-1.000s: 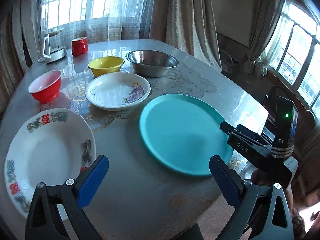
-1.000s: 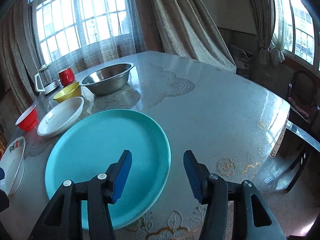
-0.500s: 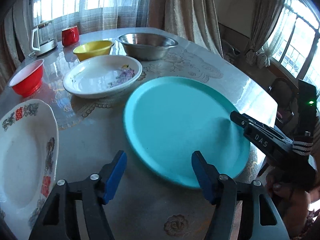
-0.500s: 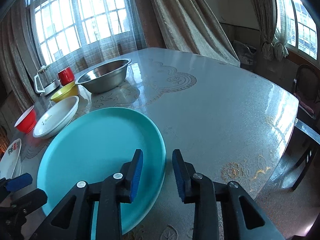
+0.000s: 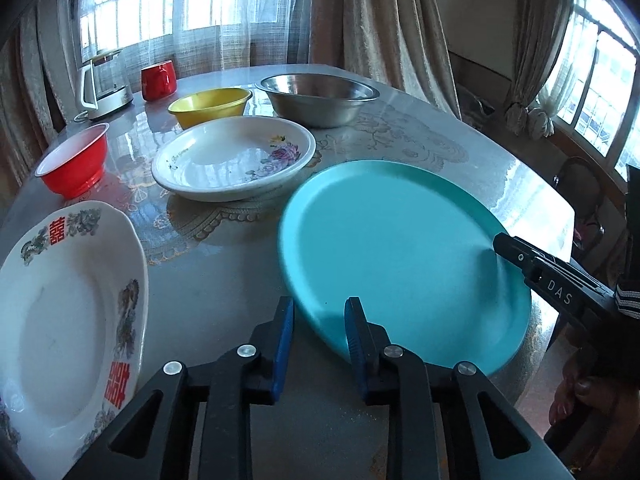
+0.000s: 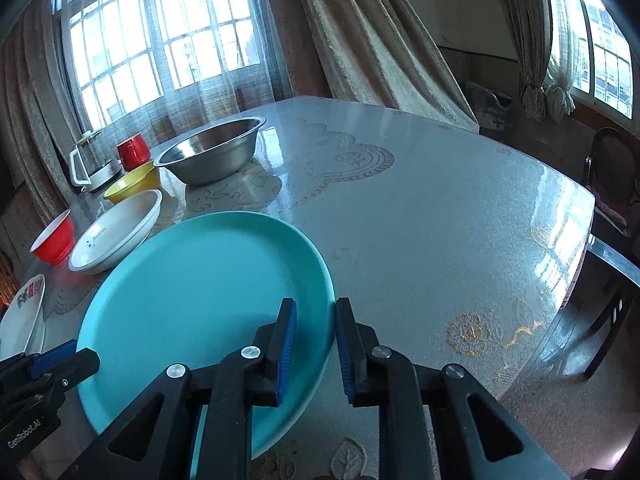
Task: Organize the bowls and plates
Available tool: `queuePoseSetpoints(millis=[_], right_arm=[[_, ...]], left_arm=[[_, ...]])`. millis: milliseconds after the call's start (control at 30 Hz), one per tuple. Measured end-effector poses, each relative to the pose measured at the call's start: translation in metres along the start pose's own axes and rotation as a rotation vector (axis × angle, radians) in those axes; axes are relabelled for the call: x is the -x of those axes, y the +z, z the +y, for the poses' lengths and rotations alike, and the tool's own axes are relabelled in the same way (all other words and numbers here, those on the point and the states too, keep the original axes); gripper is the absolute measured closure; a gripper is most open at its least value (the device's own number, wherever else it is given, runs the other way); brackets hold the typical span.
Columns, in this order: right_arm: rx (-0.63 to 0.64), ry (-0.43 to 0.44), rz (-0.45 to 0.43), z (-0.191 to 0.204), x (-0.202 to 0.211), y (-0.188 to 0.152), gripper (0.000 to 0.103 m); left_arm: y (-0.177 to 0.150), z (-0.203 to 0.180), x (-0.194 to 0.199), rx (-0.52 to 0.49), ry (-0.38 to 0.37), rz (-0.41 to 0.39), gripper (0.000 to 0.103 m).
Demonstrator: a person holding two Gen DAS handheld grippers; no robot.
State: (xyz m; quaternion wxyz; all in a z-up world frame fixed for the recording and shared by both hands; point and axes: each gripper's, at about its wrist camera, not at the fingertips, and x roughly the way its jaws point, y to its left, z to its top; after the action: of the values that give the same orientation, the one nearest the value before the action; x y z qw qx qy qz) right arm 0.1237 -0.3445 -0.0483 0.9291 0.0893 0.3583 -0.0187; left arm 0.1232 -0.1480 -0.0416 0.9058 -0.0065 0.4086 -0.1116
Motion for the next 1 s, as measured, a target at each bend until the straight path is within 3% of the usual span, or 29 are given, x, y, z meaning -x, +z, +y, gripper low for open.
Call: queuePoseSetpoints(millis=[333, 667, 833, 1000], right_arm=[[0.004, 0.025, 0.022, 0.015, 0.008, -0.009, 0.083], [0.017, -0.003, 0.030, 0.026, 0.013, -0.016, 0.083], [0.014, 0.000, 0.035, 0.030, 0.014, -0.016, 0.074], [0.023, -0.014, 0.043, 0.035, 0.015, -0.017, 0.071]], left_arm=[[-0.014, 0.013, 0.015, 0.018, 0.028, 0.000, 0.077], [-0.022, 0.015, 0.024, 0.009, 0.027, -0.006, 0.077], [-0.025, 0.020, 0.027, 0.035, -0.008, 0.008, 0.076], [-0.028, 0.021, 0.031, 0.031, -0.024, 0.005, 0.075]])
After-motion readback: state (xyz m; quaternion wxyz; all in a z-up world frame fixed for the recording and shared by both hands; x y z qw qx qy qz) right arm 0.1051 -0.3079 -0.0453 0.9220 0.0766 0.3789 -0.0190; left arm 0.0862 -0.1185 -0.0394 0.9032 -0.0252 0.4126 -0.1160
